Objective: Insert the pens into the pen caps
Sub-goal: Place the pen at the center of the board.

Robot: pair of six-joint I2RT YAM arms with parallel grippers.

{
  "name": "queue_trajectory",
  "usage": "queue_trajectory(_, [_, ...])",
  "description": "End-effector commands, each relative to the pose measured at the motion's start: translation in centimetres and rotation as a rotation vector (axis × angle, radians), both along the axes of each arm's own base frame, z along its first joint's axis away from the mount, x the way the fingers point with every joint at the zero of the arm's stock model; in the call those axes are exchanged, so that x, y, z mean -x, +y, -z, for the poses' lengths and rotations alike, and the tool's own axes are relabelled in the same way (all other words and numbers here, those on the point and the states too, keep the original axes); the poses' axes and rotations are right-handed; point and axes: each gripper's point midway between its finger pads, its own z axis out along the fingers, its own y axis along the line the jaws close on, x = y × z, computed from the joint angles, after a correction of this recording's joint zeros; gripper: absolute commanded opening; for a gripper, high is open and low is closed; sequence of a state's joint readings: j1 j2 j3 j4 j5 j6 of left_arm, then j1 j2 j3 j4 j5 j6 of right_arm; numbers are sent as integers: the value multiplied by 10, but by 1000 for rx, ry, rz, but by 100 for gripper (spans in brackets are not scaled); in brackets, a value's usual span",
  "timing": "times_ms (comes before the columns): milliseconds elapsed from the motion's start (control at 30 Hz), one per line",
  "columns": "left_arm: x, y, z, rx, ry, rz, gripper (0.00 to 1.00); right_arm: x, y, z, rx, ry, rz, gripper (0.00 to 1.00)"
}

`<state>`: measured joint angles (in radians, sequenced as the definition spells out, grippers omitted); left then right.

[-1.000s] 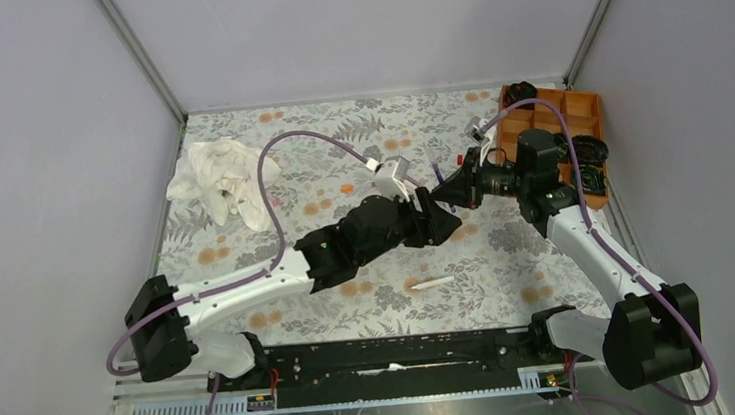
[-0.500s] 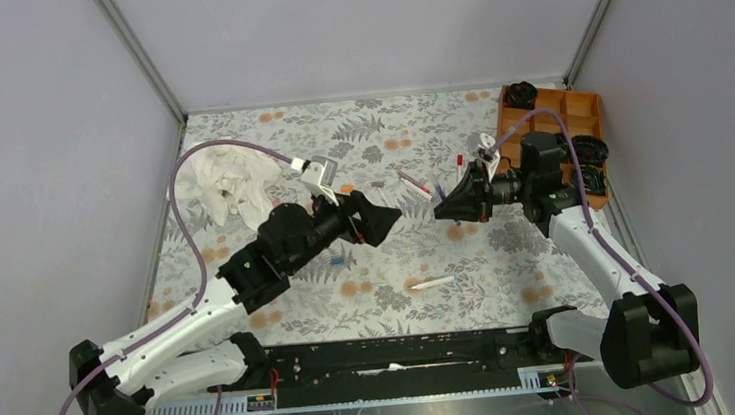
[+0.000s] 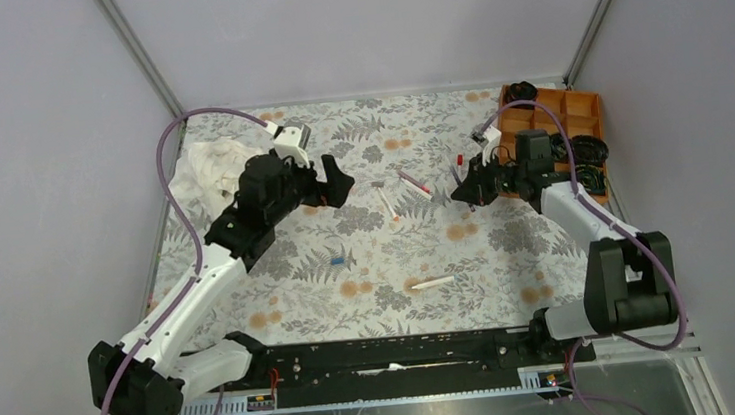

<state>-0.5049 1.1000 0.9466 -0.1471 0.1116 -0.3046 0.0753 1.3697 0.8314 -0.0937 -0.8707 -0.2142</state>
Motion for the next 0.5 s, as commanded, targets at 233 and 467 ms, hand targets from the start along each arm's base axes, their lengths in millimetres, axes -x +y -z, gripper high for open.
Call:
queue_trajectory(233, [0,34,29,-175,-16,-73,99,-107,-85,64,268,255,719,1])
queue_trajectory(467, [2,42,23,-181,-39,-105,99,-134,-90,84,311,356,775,10])
